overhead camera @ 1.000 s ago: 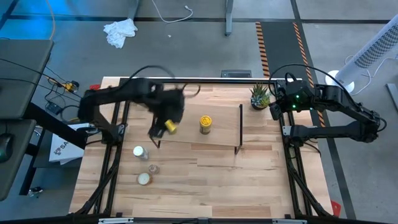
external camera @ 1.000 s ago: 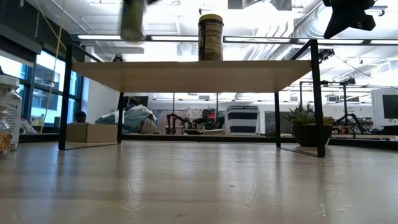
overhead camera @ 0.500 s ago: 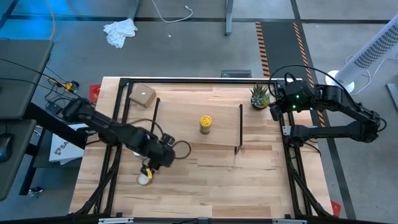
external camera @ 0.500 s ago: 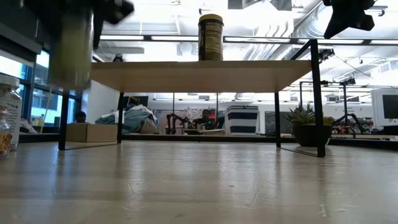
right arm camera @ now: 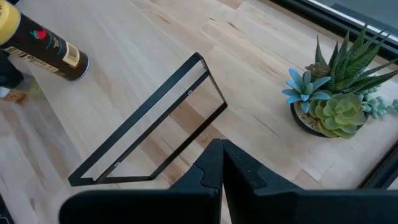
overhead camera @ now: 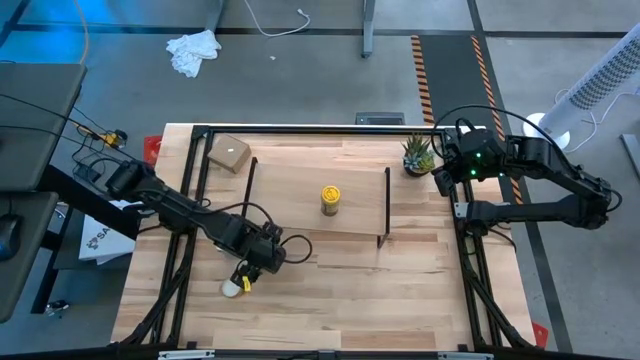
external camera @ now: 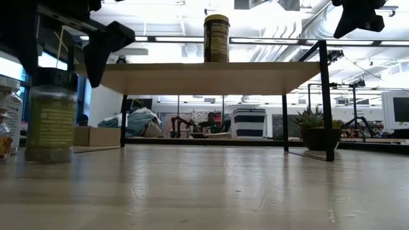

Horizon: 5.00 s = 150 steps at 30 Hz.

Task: Shelf spices
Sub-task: Remove the black seasoning bottle from the shelf, then remove the yellow seasoning bottle from the shelf

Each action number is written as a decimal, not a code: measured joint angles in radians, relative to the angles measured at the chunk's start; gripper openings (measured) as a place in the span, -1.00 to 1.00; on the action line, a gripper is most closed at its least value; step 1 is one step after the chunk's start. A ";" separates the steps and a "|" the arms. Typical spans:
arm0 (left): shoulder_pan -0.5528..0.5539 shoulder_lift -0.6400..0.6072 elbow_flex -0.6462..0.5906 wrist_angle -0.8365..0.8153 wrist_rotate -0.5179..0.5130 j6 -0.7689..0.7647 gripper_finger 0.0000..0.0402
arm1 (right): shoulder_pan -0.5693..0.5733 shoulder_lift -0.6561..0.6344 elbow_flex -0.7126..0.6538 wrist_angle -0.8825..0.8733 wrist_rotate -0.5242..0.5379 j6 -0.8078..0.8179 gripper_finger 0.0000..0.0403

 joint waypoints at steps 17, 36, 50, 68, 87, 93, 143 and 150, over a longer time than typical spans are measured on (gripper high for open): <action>0.119 -0.120 0.312 -0.395 -0.285 0.051 0.62 | 0.000 0.000 0.000 0.000 -0.107 -0.096 -1.00; 0.427 0.175 0.769 -0.008 -0.161 0.271 0.62 | 0.000 -0.034 0.000 -0.015 -0.132 -0.174 -1.00; 0.428 0.272 0.863 -0.108 -0.028 0.030 0.62 | 0.000 -0.085 0.000 -0.014 -0.125 -0.151 -1.00; 0.490 0.366 0.861 -0.210 0.059 0.186 0.62 | 0.000 -0.085 0.000 0.054 -0.124 -0.156 -1.00; 0.498 0.394 0.852 -0.224 0.066 0.168 0.60 | 0.000 -0.085 0.000 0.062 -0.055 -0.134 -1.00; 0.498 0.395 0.815 -0.188 0.061 0.151 0.38 | 0.000 -0.085 0.000 0.062 -0.055 -0.134 -1.00; -0.018 0.127 0.068 0.356 -0.090 0.014 -0.02 | 0.028 -0.049 0.000 0.064 -0.250 -0.111 -1.00; -0.018 0.127 0.043 0.401 -0.099 0.021 0.01 | 0.028 -0.027 0.000 0.056 -0.262 -0.121 -1.00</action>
